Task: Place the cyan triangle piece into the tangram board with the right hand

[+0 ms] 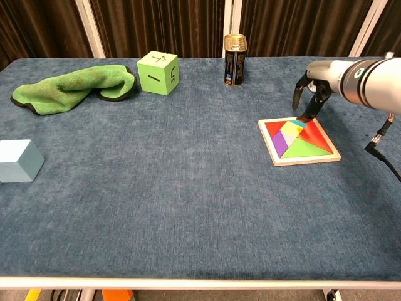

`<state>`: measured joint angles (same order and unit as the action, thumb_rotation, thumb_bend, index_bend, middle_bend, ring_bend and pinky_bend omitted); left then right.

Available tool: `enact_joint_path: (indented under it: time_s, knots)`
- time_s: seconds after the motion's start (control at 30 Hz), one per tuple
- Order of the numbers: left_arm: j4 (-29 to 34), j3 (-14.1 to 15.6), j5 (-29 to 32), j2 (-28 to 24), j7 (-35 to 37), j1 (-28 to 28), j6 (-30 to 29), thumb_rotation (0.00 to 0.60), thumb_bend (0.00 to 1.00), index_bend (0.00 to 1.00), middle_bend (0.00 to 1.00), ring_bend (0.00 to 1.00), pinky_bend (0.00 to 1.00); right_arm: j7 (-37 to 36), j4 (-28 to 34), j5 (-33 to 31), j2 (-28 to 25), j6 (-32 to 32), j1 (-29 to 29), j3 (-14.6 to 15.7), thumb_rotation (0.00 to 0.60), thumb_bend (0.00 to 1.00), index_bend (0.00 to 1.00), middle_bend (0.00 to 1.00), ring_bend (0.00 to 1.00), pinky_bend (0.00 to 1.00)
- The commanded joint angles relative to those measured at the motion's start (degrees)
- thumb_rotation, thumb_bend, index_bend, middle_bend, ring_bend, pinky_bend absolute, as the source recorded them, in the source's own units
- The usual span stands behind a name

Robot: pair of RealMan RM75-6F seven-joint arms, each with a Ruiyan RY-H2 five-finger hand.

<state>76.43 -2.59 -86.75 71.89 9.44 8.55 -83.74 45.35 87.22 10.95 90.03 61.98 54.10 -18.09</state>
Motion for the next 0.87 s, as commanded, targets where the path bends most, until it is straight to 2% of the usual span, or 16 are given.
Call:
enact_joint_path:
  time_s: [0.03,0.17,0.27,0.3,0.4,0.47,0.57,0.6,0.73,0.87]
  knots:
    - [0.14,0.01,0.0,-0.02,-0.21,0.04,0.07,0.6,0.07,0.28,0.2,0.12,0.21,-2.16,4.83,4.69,-3.25,2.44,-1.89,0.5,0.6,0.22,0.42,0.0,0.0,0.0]
    - [0.84,0.01,-0.13,-0.21,-1.06,0.04,-0.12,0.6,0.07,0.28,0.2,0.12,0.21,-5.44,13.26,14.8,-8.82,8.11,-6.37,3.47,0.6,0.22,0.4,0.0,0.0,0.0]
    - [1.87,-0.1,-0.3,-0.48,-2.15,0.11,-0.38,0.6,0.07,0.28,0.2,0.12,0.21,-8.28,18.93,27.37,-13.66,15.23,-11.99,8.79,0.6,0.22,0.38,0.0,0.0,0.0]
    - [2.45,-0.16,-0.39,-0.67,-2.6,0.13,-0.51,0.6,0.07,0.28,0.2,0.12,0.21,-9.33,19.85,33.69,-15.09,19.18,-14.74,11.77,0.6,0.22,0.37,0.01,0.0,0.0]
    - [3.95,-0.31,-0.68,-1.17,-3.7,0.28,-0.8,0.6,0.07,0.28,0.2,0.12,0.21,-11.75,18.74,47.01,-17.1,28.0,-21.3,18.86,0.6,0.21,0.36,0.01,0.0,0.0]
    - [4.92,-0.32,-1.03,-1.53,-4.57,0.38,-1.02,0.6,0.07,0.28,0.2,0.12,0.21,-14.0,16.1,54.95,-18.02,33.38,-26.17,23.62,0.6,0.2,0.3,0.0,0.0,0.0]
    - [6.19,-0.25,-1.51,-2.09,-5.75,0.5,-1.2,0.6,0.07,0.28,0.2,0.12,0.21,-17.32,11.4,62.05,-20.04,37.1,-32.36,29.52,0.6,0.16,0.06,0.0,0.0,0.0]
    - [6.53,-0.3,-1.57,-2.25,-6.03,0.53,-1.27,0.6,0.07,0.28,0.2,0.12,0.21,-17.83,10.26,62.72,-20.14,38.29,-34.01,30.13,0.6,0.14,0.01,0.0,0.0,0.0]
    - [8.05,-0.33,-1.86,-3.05,-7.23,0.65,-1.4,0.6,0.07,0.28,0.2,0.12,0.21,-21.41,6.63,64.95,-19.74,41.71,-39.9,31.2,0.6,0.14,0.0,0.0,0.0,0.0]
    - [9.54,-0.31,-2.14,-3.75,-8.86,0.79,-1.4,0.6,0.07,0.28,0.2,0.12,0.21,-24.18,5.18,66.89,-20.04,42.44,-43.09,31.02,0.6,0.15,0.0,0.0,0.0,0.0]
